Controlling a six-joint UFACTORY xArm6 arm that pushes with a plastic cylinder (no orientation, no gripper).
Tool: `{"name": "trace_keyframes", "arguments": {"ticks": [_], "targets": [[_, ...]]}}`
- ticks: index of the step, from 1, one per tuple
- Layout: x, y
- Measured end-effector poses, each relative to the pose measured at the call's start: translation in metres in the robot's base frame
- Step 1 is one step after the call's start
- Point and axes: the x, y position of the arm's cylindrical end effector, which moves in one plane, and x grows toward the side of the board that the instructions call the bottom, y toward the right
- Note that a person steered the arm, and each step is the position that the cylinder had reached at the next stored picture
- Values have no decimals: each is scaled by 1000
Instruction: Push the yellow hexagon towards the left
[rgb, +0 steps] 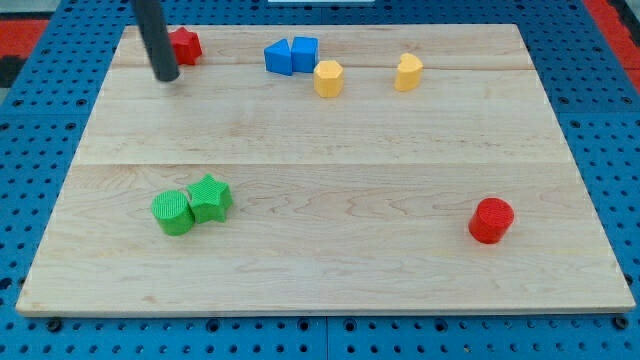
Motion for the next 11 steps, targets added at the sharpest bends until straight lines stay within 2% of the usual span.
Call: {"name": "trace_keyframes", "arguments": {"ticks": [3,6,7,8,9,10,11], "targets": [[9,1],[-49,146],[-38,109],[-54,84],[-77,127],[-78,236],[-80,257]]}}
